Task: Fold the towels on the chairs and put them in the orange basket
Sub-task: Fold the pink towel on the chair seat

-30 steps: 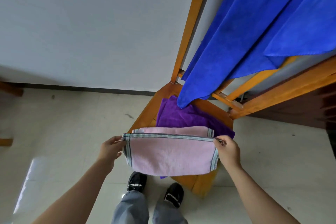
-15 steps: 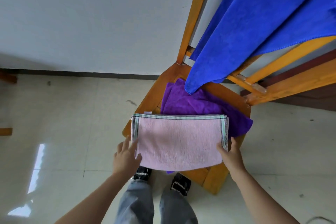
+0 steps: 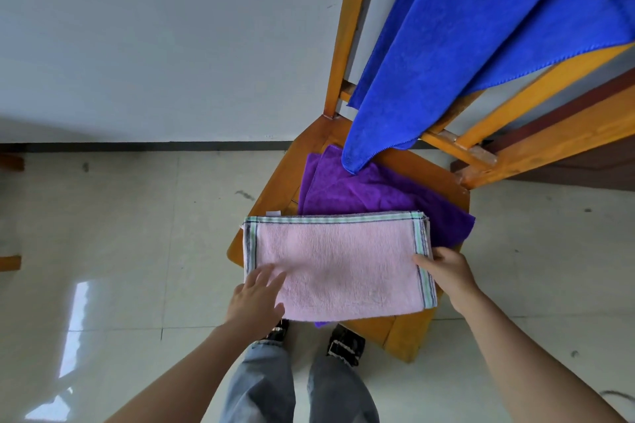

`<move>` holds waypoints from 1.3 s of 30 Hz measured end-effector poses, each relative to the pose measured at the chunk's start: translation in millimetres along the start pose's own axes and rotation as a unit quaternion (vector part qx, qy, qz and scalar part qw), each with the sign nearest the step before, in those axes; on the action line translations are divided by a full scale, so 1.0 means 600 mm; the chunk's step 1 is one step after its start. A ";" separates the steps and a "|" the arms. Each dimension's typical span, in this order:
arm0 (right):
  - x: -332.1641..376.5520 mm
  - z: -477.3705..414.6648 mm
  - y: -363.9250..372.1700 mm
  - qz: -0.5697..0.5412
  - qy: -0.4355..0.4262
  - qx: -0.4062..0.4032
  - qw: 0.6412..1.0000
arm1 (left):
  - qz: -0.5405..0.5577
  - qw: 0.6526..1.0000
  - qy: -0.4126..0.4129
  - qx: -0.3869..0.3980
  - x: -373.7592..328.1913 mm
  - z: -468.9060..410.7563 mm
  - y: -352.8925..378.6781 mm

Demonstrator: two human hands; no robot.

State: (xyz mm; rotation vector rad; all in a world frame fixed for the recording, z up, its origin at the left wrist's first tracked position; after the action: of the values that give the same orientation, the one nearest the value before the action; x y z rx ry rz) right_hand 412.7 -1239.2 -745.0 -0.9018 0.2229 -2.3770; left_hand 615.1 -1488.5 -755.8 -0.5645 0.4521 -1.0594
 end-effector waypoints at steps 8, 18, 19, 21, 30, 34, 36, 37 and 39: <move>0.136 0.077 -0.055 0.037 -0.206 -0.071 0.975 | 0.036 0.999 0.012 -0.022 -0.035 0.002 -0.035; 0.123 0.080 -0.119 0.227 -0.170 -0.184 0.941 | 0.017 0.998 0.048 0.034 -0.096 -0.015 -0.026; 0.134 0.088 -0.111 0.231 -0.185 -0.186 0.937 | 0.021 0.998 0.043 0.039 -0.091 -0.014 -0.020; 0.151 0.108 -0.089 0.247 -0.213 -0.183 0.928 | 0.049 0.997 0.032 0.048 -0.077 -0.012 -0.009; 0.172 0.149 0.131 0.200 -0.228 0.018 0.953 | 0.413 0.908 -0.053 0.053 -0.036 -0.017 0.007; 0.150 0.143 0.203 0.195 -0.206 0.073 0.956 | 0.629 0.763 -0.142 0.036 -0.008 -0.009 0.018; 0.143 0.135 0.217 0.187 -0.201 0.080 0.958 | 0.674 0.721 -0.153 0.040 -0.008 -0.007 0.024; 0.143 0.131 0.221 0.179 -0.199 0.081 0.960 | 0.687 0.708 -0.157 0.042 -0.009 -0.006 0.027; 0.144 0.122 0.225 0.163 -0.194 0.084 0.964 | 0.709 0.685 -0.164 0.043 -0.012 -0.007 0.028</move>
State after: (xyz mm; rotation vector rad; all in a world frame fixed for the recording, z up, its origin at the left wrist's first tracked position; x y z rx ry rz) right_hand 470.9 -1395.7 -688.2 -1.1295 0.0104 -1.8454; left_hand 620.8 -1476.6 -769.0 -0.1579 0.3646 0.5378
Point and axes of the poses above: each hand's wrist, its own z-axis away from the middle knuckle, its own y-axis out of the palm, x = y × z, the point moved 10 cm from there along -z, towards the middle knuckle, and after that the axes turned 9 degrees about -z, right-handed, at the moved point
